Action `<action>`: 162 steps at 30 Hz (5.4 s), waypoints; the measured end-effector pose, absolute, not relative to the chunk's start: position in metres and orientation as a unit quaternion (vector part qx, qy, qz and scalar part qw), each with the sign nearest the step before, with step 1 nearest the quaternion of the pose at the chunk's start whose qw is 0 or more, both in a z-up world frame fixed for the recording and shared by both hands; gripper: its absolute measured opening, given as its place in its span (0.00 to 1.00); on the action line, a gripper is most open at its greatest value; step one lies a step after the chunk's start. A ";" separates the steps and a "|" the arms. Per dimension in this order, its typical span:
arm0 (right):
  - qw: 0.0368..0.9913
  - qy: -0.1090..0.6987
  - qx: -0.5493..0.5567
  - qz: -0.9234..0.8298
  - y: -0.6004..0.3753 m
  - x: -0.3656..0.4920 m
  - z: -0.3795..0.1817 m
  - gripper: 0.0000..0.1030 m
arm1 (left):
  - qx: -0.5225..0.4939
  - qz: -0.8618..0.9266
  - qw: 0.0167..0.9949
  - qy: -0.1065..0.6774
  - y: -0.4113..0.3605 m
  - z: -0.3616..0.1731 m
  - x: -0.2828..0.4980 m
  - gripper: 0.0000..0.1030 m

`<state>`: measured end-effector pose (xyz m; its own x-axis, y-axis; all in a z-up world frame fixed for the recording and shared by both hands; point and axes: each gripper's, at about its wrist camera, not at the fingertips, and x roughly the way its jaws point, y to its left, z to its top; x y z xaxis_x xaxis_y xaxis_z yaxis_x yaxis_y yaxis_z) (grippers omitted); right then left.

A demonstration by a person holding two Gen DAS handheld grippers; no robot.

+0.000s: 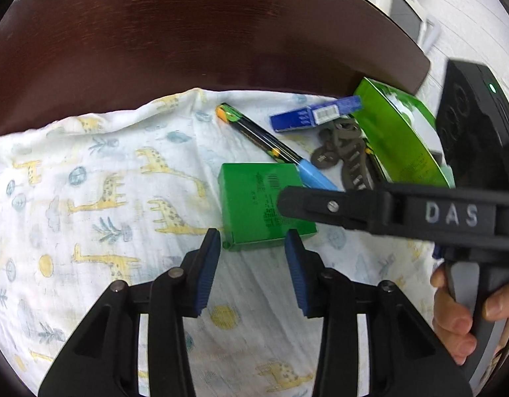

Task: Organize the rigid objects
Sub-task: 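Move the right gripper to the green square box and grasp it, then lift the green square box into the green box and open the right gripper, then move the right gripper toward the blue-capped marker on the cloth, then grasp the blue-capped marker with the left gripper while the right gripper grasps the yellow-capped marker, then carry both markers over the green box and open both grippers to drop them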

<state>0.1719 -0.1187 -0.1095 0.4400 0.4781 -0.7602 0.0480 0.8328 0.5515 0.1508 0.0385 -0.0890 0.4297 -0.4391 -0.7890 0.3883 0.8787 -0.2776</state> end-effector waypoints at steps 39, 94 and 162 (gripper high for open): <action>0.852 0.443 0.236 0.150 -0.161 0.137 -0.046 0.28 | 0.018 -0.282 0.874 0.395 0.001 -0.014 0.118 0.31; 0.903 0.401 0.147 0.054 -0.234 0.101 -0.032 0.28 | 0.015 -0.156 0.867 0.474 -0.051 -0.057 0.182 0.42; 0.950 0.264 0.154 -0.059 -0.325 0.042 0.062 0.17 | 0.136 -0.295 0.862 0.389 -0.210 0.029 0.112 0.14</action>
<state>0.0424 -0.3246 0.0617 0.8534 -0.0314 -0.5203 0.1945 0.9453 0.2620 0.1124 -0.2100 0.0291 0.5240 -0.4032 -0.7502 0.6143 0.7891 0.0050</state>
